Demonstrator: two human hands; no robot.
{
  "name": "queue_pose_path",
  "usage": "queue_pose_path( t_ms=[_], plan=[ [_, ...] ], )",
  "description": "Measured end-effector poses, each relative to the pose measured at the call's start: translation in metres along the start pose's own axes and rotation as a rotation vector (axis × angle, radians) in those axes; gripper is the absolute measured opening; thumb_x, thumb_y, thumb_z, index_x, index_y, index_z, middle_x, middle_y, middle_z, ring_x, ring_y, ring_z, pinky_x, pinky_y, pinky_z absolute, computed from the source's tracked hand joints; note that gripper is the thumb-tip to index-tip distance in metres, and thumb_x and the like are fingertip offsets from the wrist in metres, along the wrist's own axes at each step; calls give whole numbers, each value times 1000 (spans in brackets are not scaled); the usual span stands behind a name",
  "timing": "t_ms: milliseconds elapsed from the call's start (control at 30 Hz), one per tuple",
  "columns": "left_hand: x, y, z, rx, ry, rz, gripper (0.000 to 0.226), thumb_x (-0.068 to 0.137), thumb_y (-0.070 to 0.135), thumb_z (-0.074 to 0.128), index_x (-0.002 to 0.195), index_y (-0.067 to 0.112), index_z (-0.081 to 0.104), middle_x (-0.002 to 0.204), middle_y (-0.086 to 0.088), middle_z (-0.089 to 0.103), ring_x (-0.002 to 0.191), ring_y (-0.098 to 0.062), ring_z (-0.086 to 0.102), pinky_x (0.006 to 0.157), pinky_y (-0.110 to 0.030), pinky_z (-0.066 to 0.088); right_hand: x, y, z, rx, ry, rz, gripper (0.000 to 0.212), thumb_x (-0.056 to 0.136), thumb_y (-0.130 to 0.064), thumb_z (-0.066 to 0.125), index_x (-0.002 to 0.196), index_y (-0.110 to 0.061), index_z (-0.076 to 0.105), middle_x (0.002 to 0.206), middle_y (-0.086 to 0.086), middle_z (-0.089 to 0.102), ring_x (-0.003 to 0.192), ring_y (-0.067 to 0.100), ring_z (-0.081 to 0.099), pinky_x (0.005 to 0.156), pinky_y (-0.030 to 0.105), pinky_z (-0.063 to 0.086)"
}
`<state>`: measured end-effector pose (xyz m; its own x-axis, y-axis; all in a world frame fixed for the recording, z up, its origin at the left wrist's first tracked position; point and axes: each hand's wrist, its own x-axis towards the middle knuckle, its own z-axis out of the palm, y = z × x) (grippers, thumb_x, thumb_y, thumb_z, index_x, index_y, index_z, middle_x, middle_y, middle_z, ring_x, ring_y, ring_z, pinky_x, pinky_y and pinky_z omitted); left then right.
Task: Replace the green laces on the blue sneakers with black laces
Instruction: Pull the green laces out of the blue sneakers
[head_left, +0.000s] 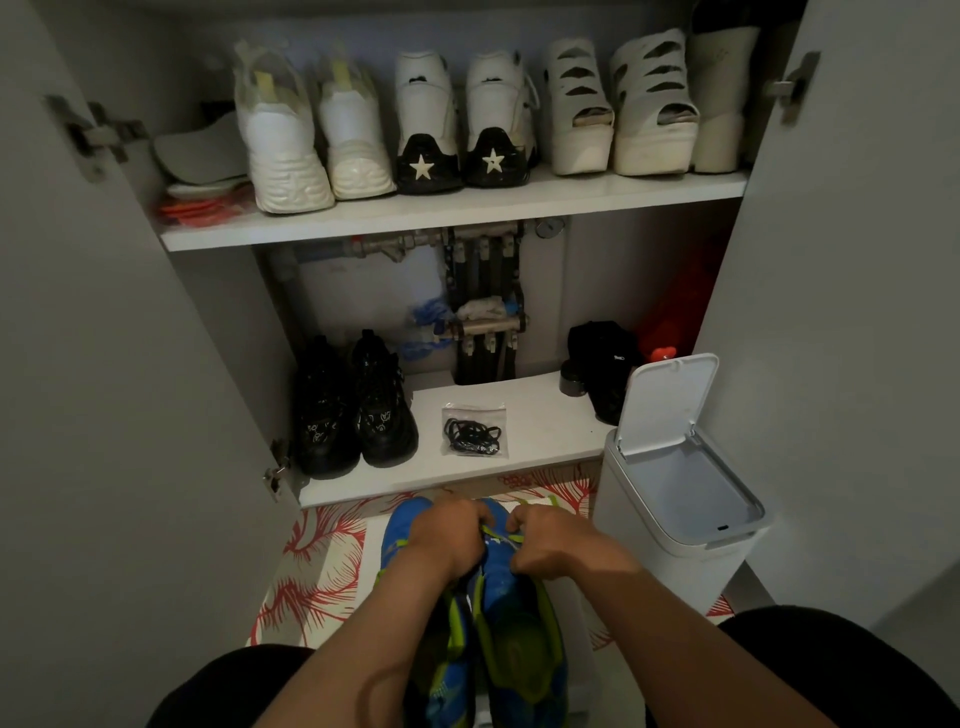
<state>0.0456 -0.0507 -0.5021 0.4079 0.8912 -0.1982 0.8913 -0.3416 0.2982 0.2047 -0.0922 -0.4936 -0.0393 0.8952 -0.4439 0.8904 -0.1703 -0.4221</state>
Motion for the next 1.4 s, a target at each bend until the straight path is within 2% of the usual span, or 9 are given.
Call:
queue_pose_path(
  t_ms=[133,300,467,667,867,1000,1133,1233,1400],
  plan=[
    [-9,1,-4,-21,13,-25,21,90,16,50,100,30,64,115,0,64,106,-21,60,88,-34,50,-6,0,0,10,-12,38,63,73,-24,67,133,-36,52,106,-6,52,75,11,60,61,22,48],
    [-17,1,-8,-212,-40,-69,19,95,27,40,87,21,56,104,-6,66,93,-23,60,78,-33,46,-13,1,2,-18,-13,83,55,78,-23,62,133,-22,52,122,6,61,93,22,63,74,28,51],
    [-23,1,-9,-220,-53,36,17,85,37,65,78,22,61,86,6,64,84,-14,62,80,-33,52,-17,-5,-1,-133,20,-3,59,84,-27,63,141,-19,48,137,9,54,120,26,57,91,29,47],
    [-19,1,-10,-136,87,113,12,90,25,60,79,26,55,88,7,59,87,-18,58,78,-35,50,-13,-13,-11,-270,-38,-118,71,82,-25,72,146,-30,43,142,7,53,123,26,55,100,36,49],
    [-7,-8,-9,-45,30,27,18,90,17,51,88,23,67,105,2,69,98,-22,63,86,-37,53,1,-17,-19,-336,-154,-117,81,79,-27,79,150,-31,39,145,4,51,121,25,57,98,37,50],
    [6,-12,-11,-386,-81,-62,20,95,18,53,80,21,66,101,-3,71,99,-21,64,92,-33,50,12,-13,-20,-265,-139,-122,63,81,-32,78,137,-30,50,129,5,58,109,23,60,86,32,50],
    [14,-17,-18,-611,-107,-162,25,94,11,56,74,22,67,74,3,64,69,-11,57,62,-21,45,17,-12,-14,-306,33,-189,17,92,-30,66,106,-22,62,108,5,66,100,24,62,84,31,48],
    [15,-24,-16,-670,-125,-200,28,94,10,56,71,21,67,62,0,60,56,-13,54,51,-19,42,21,-16,-9,-354,62,-226,13,94,-26,62,103,-17,61,110,10,66,103,29,61,84,33,47],
    [18,-16,-19,-616,-42,-83,17,91,14,57,96,28,64,96,3,69,89,-14,64,81,-26,52,26,-19,-13,-385,68,-203,12,91,-18,64,103,-15,64,113,10,66,107,28,62,87,31,49]
  ],
)
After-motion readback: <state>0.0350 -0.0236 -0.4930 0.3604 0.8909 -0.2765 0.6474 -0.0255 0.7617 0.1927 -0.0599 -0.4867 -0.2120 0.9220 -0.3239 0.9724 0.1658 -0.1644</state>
